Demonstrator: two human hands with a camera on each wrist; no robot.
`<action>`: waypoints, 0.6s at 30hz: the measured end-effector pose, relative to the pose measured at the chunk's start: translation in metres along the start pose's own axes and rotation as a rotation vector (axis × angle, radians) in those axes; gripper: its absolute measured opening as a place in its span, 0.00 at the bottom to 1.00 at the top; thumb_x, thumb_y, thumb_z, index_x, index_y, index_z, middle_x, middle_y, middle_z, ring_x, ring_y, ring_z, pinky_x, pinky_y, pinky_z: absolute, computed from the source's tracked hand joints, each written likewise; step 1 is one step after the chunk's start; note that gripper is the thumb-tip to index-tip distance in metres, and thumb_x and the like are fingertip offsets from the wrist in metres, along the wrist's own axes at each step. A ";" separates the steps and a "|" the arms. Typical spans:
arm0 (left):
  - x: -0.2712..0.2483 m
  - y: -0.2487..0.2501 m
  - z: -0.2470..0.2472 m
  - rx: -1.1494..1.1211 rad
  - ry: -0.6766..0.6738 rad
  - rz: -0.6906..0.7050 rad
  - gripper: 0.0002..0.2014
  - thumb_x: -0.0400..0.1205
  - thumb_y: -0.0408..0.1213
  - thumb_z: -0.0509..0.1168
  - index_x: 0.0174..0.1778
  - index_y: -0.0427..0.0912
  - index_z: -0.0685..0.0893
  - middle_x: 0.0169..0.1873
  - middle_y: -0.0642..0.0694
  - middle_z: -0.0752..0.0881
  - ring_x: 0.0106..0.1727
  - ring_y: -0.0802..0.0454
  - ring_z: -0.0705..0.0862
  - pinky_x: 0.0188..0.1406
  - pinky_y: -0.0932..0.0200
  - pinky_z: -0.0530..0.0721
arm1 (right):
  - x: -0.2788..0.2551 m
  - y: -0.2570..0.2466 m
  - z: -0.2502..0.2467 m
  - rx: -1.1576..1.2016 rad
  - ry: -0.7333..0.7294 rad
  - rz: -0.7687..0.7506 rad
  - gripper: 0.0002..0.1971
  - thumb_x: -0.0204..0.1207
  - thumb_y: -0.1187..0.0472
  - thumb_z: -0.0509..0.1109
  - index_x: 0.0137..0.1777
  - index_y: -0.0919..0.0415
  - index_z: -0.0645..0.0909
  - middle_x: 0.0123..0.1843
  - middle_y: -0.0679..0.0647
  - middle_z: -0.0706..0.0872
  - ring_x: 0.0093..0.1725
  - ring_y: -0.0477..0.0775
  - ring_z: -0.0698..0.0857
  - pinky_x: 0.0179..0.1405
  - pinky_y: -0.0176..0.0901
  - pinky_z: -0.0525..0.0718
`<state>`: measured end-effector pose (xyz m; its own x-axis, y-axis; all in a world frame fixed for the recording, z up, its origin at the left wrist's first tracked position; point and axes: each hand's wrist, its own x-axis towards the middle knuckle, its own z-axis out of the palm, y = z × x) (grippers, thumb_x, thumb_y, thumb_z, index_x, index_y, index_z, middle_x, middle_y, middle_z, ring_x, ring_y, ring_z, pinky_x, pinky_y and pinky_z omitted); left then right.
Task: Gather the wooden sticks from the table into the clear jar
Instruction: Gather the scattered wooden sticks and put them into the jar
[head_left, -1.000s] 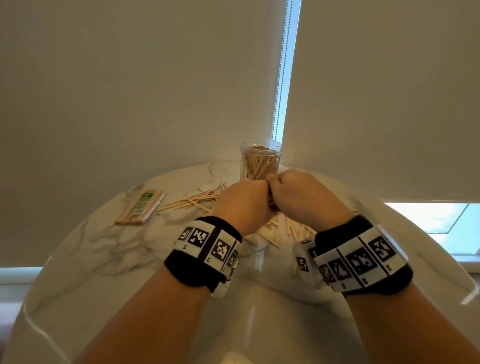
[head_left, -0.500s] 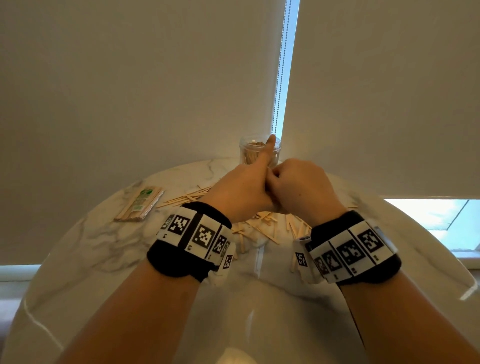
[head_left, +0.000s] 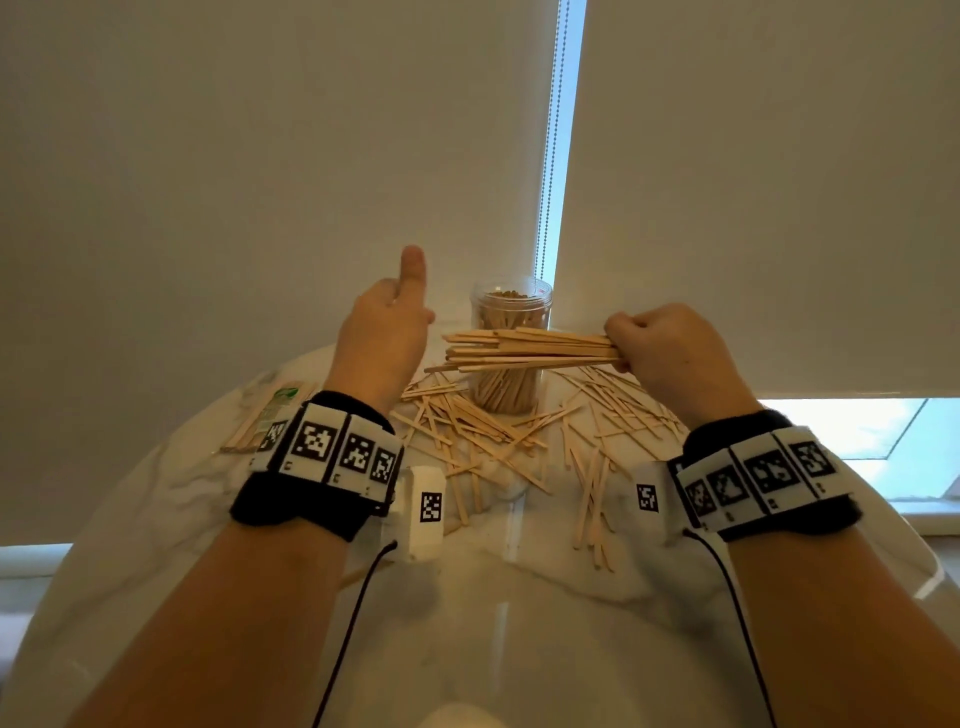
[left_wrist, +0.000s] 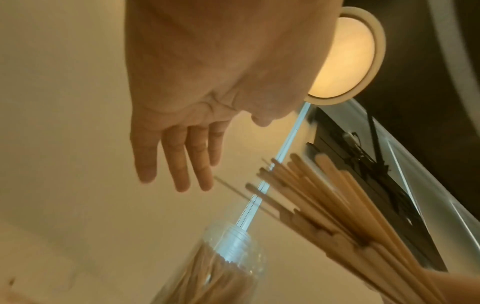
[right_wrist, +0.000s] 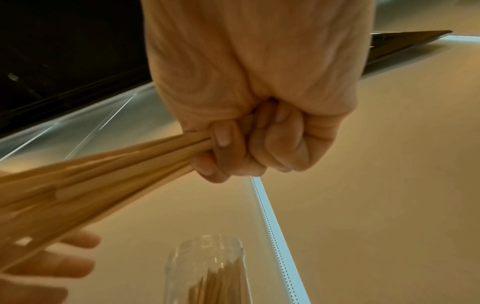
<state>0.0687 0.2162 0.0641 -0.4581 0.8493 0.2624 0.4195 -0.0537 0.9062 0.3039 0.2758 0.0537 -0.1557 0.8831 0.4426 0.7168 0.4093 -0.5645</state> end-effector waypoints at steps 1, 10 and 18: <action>-0.002 0.001 0.002 -0.128 -0.031 -0.084 0.39 0.82 0.72 0.42 0.71 0.47 0.79 0.58 0.46 0.88 0.62 0.46 0.85 0.63 0.45 0.80 | 0.000 -0.002 0.001 0.028 -0.001 -0.003 0.26 0.84 0.50 0.59 0.24 0.57 0.81 0.19 0.48 0.75 0.22 0.49 0.71 0.25 0.41 0.67; -0.024 0.019 0.028 -0.630 -0.151 -0.102 0.17 0.90 0.45 0.54 0.47 0.39 0.83 0.44 0.37 0.93 0.46 0.41 0.93 0.39 0.52 0.89 | -0.011 -0.034 0.022 0.179 -0.074 0.040 0.26 0.82 0.49 0.59 0.34 0.66 0.89 0.33 0.67 0.86 0.28 0.52 0.77 0.31 0.44 0.75; -0.023 0.012 0.021 -0.639 -0.121 -0.222 0.22 0.86 0.57 0.58 0.44 0.43 0.85 0.45 0.43 0.93 0.45 0.47 0.92 0.49 0.48 0.88 | -0.010 -0.033 0.024 0.070 -0.060 0.097 0.26 0.82 0.49 0.59 0.32 0.66 0.87 0.27 0.59 0.82 0.27 0.53 0.76 0.28 0.43 0.71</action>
<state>0.1004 0.2073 0.0625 -0.3733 0.9267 0.0427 -0.2354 -0.1391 0.9619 0.2655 0.2589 0.0510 -0.1298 0.9307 0.3419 0.6813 0.3343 -0.6512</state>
